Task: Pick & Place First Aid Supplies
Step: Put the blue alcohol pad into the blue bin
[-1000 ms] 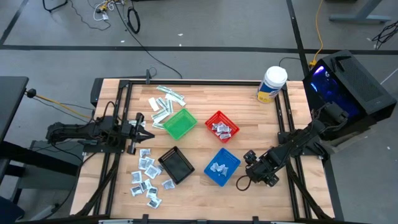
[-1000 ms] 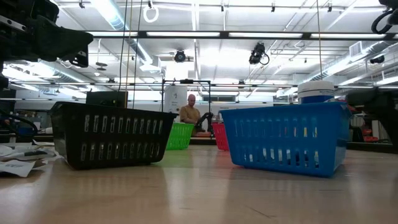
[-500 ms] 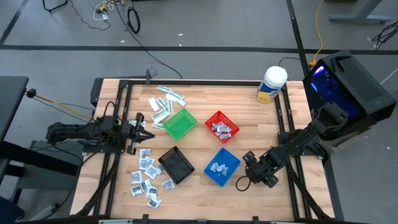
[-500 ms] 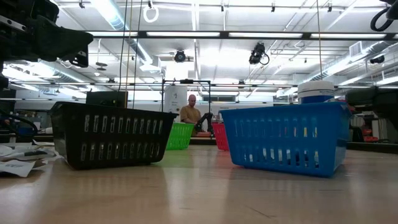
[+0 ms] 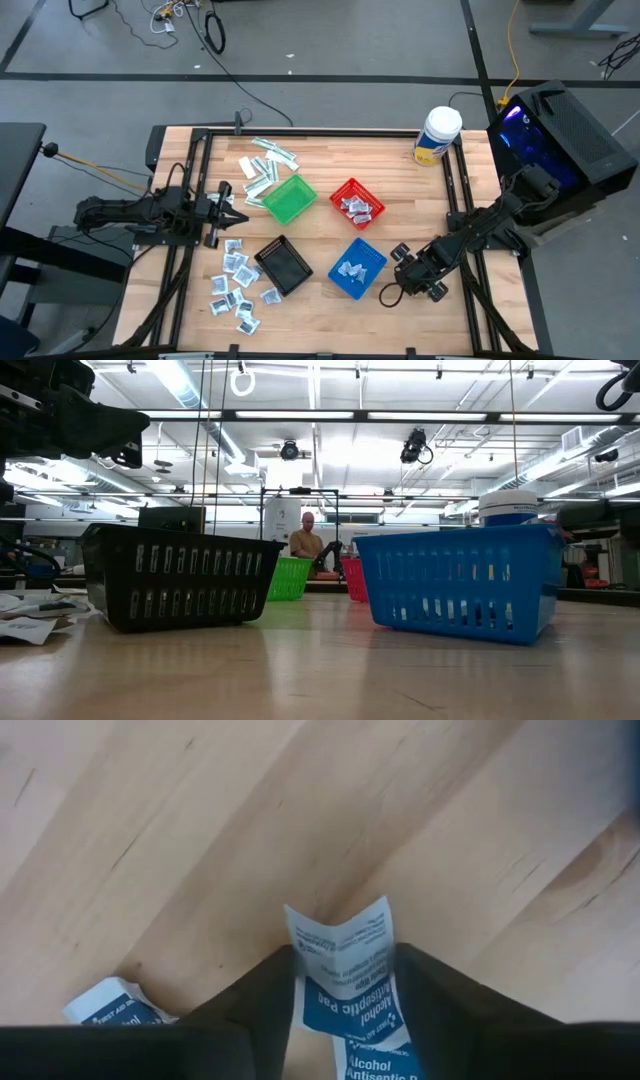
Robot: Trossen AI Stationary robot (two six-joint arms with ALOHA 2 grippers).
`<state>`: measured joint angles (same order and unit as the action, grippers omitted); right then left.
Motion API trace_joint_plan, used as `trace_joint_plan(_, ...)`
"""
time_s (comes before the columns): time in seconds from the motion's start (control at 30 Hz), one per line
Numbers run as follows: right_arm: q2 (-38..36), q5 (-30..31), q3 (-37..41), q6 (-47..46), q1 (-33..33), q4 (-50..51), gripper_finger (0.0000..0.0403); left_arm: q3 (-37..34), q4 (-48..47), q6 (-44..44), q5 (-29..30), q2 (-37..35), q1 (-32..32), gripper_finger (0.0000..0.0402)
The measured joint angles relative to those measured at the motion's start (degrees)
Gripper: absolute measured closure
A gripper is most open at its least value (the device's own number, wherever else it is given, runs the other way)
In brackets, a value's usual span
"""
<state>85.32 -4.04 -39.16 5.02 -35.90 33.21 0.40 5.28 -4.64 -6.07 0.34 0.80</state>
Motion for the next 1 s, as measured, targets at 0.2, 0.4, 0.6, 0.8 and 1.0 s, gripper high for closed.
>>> trace_joint_plan(0.2,0.0,-0.1,0.0,0.0,0.0,0.1,0.0247,0.0,0.0,0.0,0.0,0.0,0.0,0.0376)
trace_joint_plan(0.4,0.0,-0.3,-2.4,0.0,0.0,3.5,0.0248,0.0,0.0,0.0,0.0,0.0,0.0,0.0376)
trace_joint_plan(0.6,0.0,0.0,-6.8,0.2,0.0,6.2,0.0248,0.0,0.0,0.0,0.0,0.0,0.0,0.0376)
trace_joint_plan(0.8,0.0,0.1,-13.3,2.5,0.0,8.2,0.0248,0.0,0.0,0.0,0.0,0.0,0.0,0.0376)
trace_joint_plan(1.0,0.0,0.1,-19.2,3.7,1.7,7.6,0.0248,0.0,0.0,0.0,0.0,0.0,0.0,0.0376)
